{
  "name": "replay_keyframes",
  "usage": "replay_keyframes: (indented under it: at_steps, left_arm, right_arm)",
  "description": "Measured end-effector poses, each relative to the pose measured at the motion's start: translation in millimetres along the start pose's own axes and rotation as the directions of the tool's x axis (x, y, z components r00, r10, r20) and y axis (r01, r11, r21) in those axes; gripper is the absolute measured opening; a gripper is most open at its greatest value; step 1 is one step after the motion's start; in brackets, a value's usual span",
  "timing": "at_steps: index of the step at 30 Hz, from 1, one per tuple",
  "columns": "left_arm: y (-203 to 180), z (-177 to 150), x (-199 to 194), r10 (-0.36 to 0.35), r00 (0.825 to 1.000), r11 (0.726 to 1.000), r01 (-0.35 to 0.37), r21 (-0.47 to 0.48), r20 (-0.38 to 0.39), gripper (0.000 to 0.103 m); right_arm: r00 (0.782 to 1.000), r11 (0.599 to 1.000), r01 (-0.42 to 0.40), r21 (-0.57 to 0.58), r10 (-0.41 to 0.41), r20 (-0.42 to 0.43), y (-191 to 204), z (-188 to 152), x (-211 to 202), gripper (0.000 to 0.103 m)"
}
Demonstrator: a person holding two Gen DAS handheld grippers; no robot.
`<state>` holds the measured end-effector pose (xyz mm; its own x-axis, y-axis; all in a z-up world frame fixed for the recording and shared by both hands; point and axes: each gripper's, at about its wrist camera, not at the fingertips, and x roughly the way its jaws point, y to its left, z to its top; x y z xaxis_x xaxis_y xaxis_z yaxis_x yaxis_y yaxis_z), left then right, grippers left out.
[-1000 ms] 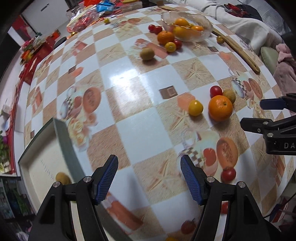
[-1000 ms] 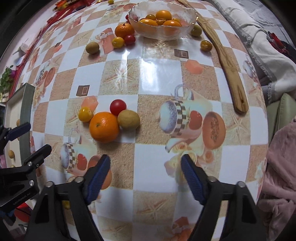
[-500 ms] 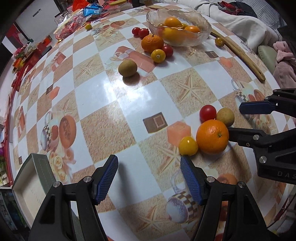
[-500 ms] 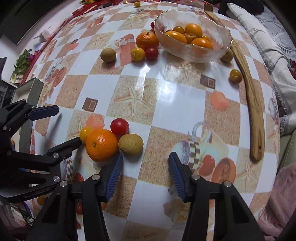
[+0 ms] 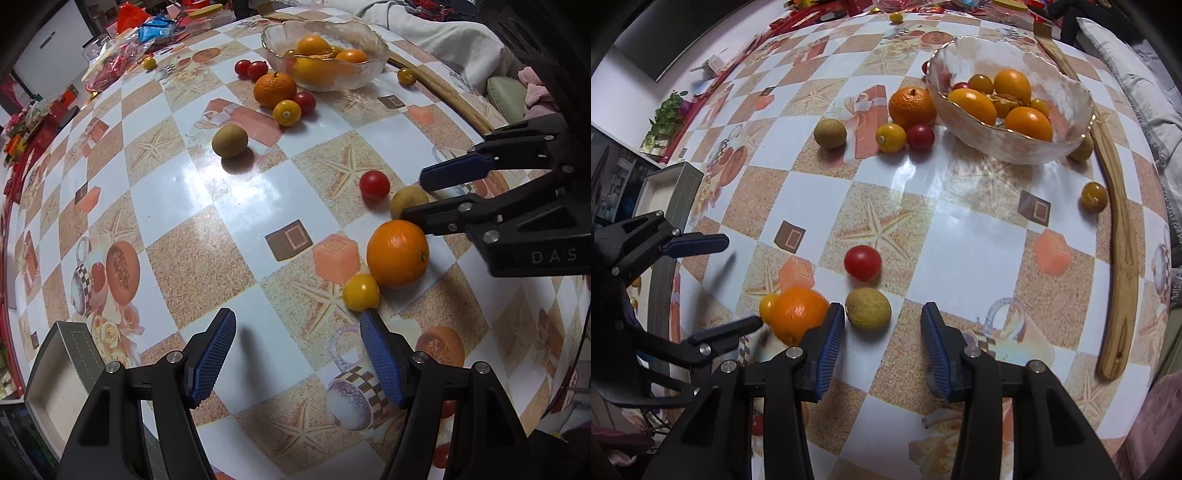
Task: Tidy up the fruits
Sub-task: 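Grasp a yellow-brown fruit with the right gripper while the left grasps a yellow cherry tomato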
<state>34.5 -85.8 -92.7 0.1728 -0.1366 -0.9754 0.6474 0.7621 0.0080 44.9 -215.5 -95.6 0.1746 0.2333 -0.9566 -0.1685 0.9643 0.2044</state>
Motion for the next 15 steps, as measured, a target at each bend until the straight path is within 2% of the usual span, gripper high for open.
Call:
replay_keyframes:
  at_steps: [3,7,13,14,15]
  left_arm:
    - [-2.7,2.8,0.4,-0.02,1.0,1.0,0.02,-0.015,0.003,0.071]
    - [-9.2,6.9,3.2,-0.03,1.0,1.0,0.03,-0.007,0.002,0.071]
    - [-17.1,15.8,13.4,-0.032,0.999,0.999,0.032,0.0,-0.01,0.071]
    - [-17.6,16.9,14.5,-0.031,0.999,1.0,0.031,-0.003,-0.008,0.07]
    - [-17.9,18.0,15.1,-0.024,1.0,1.0,0.024,-0.003,-0.004,0.065]
  right_arm:
    - [1.0,1.0,-0.014,-0.005,0.013,-0.015,3.2,3.4,3.1,0.027]
    - [1.0,1.0,-0.008,0.003,0.008,-0.021,4.6,0.5,2.1,0.027]
    - [1.0,0.995,-0.001,0.098,0.002,-0.012,-13.5,-12.0,-6.1,0.027]
    - [1.0,0.994,0.0,0.109,0.001,-0.012,-16.0,-14.5,-7.4,0.027]
    - [1.0,0.993,0.001,0.117,0.0,-0.013,-17.3,-16.7,-8.7,0.027]
